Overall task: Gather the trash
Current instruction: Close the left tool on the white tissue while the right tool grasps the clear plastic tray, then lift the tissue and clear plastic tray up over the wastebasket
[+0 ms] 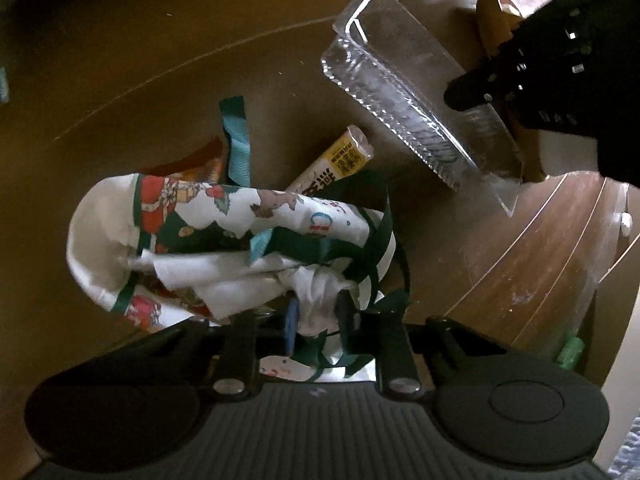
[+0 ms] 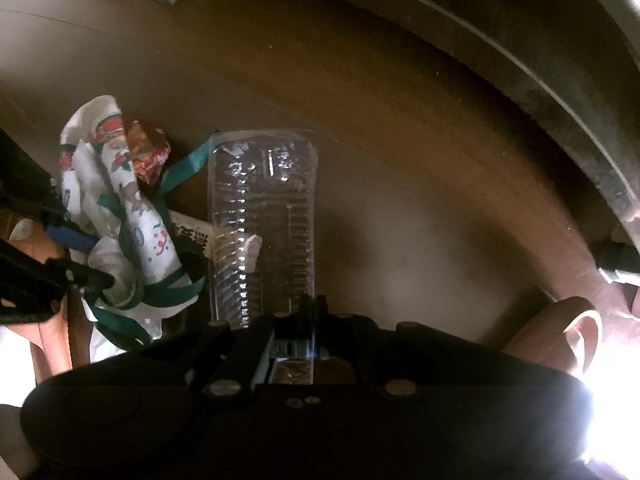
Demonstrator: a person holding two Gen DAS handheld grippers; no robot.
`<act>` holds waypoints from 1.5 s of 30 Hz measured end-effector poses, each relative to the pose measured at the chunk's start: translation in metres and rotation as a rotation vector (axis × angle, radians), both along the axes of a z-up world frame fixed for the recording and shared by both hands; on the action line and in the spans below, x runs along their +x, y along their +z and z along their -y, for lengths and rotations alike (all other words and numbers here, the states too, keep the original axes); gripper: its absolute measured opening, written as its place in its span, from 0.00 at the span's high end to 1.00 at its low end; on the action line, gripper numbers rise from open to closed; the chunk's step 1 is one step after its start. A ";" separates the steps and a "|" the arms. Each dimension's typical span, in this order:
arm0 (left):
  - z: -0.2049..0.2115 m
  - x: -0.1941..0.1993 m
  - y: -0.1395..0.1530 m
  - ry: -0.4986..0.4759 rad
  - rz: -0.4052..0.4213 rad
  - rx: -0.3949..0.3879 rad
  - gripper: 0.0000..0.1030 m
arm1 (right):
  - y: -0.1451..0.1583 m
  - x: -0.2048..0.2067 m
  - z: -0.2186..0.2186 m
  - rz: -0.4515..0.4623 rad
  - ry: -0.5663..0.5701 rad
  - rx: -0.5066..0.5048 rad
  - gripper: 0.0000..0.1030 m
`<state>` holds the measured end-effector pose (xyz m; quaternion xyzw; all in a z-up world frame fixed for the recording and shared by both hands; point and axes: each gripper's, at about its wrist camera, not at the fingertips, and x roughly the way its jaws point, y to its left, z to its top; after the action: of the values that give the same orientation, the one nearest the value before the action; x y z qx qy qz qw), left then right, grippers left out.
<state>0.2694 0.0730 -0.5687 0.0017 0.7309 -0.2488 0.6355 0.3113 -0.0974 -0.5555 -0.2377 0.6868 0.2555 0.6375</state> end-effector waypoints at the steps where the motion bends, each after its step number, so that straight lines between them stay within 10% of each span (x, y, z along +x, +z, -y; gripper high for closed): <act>1: -0.003 0.000 0.004 0.018 0.004 0.001 0.84 | 0.004 -0.001 -0.001 0.008 0.004 0.002 1.00; 11: -0.044 0.003 0.090 0.138 0.114 -0.007 0.87 | 0.089 -0.018 -0.006 0.125 -0.029 0.057 1.00; 30: -0.090 -0.034 0.387 0.275 0.671 0.004 0.87 | 0.361 -0.084 -0.007 0.493 -0.026 0.301 1.00; 45: -0.043 -0.086 0.580 0.298 1.038 -0.008 0.87 | 0.538 -0.115 0.014 0.834 -0.032 0.428 1.00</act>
<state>0.1831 0.1162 0.0112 0.0182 0.3123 -0.1253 0.9415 0.1964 -0.1110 -0.0174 -0.1727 0.3072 0.2642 0.8978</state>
